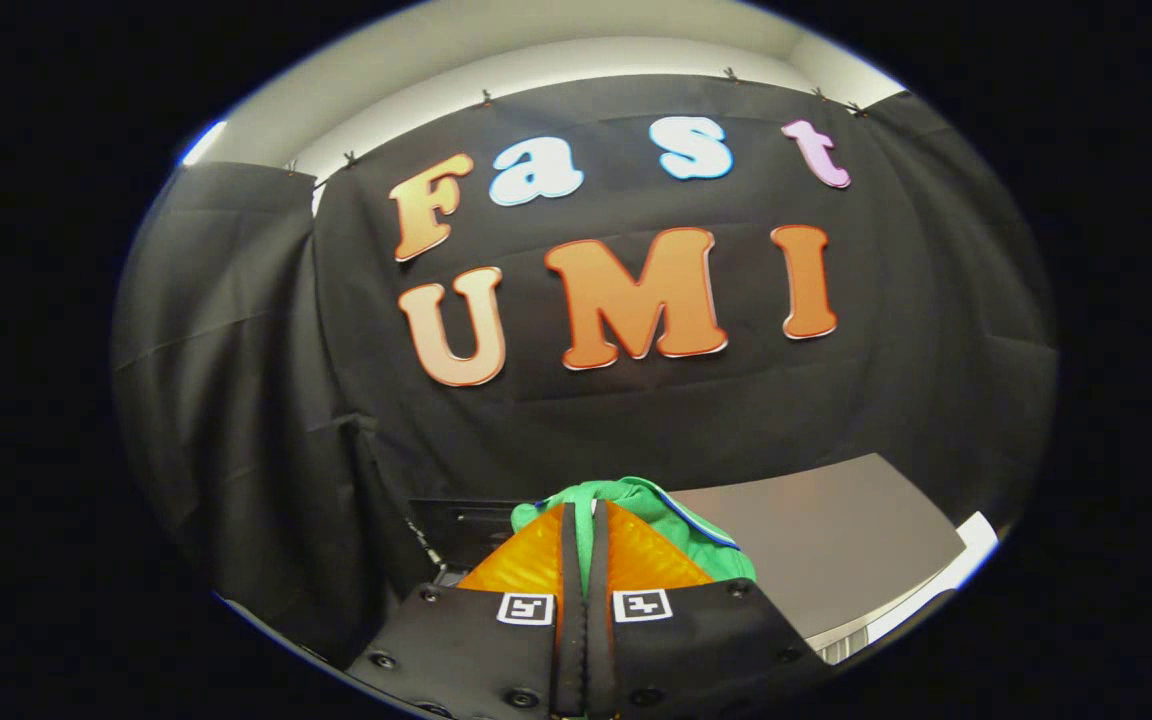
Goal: Put the clothes into the washing machine and then close the washing machine lid.
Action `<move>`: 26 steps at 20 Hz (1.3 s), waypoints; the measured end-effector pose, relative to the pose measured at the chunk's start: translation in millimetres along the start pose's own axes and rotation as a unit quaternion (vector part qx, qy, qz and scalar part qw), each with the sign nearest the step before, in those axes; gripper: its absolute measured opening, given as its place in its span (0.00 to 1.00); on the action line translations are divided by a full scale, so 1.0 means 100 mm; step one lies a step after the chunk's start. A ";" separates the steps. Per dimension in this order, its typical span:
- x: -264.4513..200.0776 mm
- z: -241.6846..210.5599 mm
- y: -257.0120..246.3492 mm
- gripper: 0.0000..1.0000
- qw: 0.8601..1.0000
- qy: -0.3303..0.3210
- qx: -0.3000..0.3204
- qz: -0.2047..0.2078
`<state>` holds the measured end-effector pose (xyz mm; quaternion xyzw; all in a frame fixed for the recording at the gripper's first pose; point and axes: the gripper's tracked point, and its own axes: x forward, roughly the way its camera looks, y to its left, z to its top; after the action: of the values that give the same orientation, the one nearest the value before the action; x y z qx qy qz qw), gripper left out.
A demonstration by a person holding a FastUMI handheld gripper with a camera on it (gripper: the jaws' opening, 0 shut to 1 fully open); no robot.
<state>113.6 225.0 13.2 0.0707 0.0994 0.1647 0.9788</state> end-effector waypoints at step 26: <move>2.75 -3.65 0.78 0.09 0.951 0.297 0.081 0.019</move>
<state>264.9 428.7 -374.9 0.1000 0.3970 0.1885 0.8927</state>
